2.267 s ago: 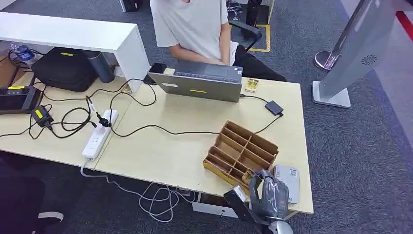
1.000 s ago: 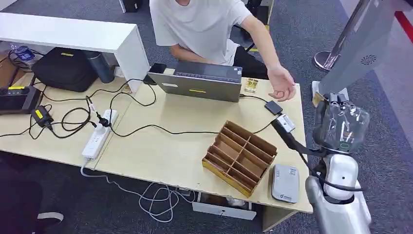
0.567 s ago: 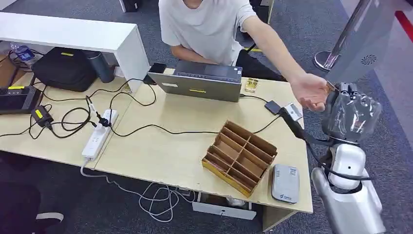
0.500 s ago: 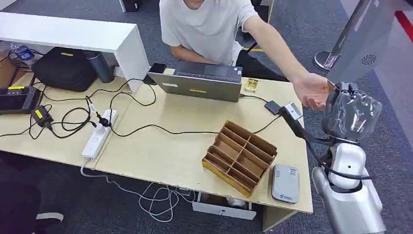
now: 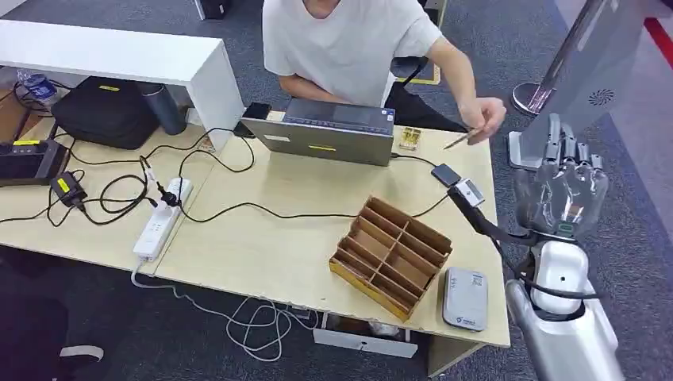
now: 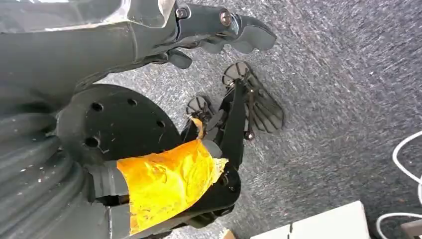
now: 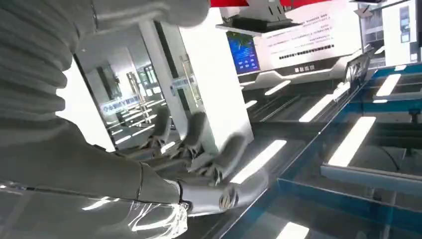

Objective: Pass the card to the sensor for recognition and then transmit it.

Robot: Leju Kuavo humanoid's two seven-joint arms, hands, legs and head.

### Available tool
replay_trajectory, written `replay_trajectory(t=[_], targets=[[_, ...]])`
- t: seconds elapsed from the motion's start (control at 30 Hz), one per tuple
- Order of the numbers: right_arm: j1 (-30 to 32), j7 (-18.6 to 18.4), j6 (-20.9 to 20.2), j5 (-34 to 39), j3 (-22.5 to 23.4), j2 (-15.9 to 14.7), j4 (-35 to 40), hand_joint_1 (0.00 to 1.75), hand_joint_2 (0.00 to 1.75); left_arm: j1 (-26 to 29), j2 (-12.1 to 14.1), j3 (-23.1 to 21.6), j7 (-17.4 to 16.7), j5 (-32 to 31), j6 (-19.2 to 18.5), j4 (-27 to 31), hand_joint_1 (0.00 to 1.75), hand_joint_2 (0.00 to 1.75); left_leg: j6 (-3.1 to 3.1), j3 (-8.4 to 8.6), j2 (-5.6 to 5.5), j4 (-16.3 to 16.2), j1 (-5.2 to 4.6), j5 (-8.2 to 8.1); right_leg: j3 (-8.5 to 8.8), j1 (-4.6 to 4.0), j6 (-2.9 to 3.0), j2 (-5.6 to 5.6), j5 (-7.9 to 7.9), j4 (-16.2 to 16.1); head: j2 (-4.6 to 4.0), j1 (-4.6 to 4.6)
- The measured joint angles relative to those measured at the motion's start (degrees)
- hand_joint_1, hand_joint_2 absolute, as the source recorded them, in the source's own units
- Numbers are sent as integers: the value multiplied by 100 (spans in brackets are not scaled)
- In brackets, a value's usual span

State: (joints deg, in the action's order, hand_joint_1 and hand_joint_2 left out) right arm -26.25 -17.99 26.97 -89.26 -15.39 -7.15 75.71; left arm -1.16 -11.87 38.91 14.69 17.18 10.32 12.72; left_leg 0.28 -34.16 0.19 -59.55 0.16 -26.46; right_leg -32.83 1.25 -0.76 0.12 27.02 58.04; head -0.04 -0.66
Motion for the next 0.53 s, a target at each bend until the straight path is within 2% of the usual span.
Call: replay_trajectory(t=[0.13,0.23,0.33,0.53], targets=[[198,-199,-13,-2,15,-96,148,0,175,0,-19,20,-87,-9,-7,0,0,175,0,-2,-2,0,0,0,-3,0,0,-2,0,-1,0,2],[471,-12,39,0,215,-149,360,0,175,1,-20,26,-90,-13,0,0,0,175,0,-4,-2,0,0,-1,-4,0,0,-3,0,-2,0,2],[833,201,140,31,635,-149,641,0,175,1,-37,33,-89,-15,9,0,0,175,1,-8,-7,-1,-1,-1,-10,0,-1,-6,2,-4,0,0],[1931,674,256,184,1900,-208,1467,0,175,3,-76,87,-146,46,9,0,0,175,10,-24,-22,-2,-1,-9,-15,0,-6,-25,7,-9,0,2]])
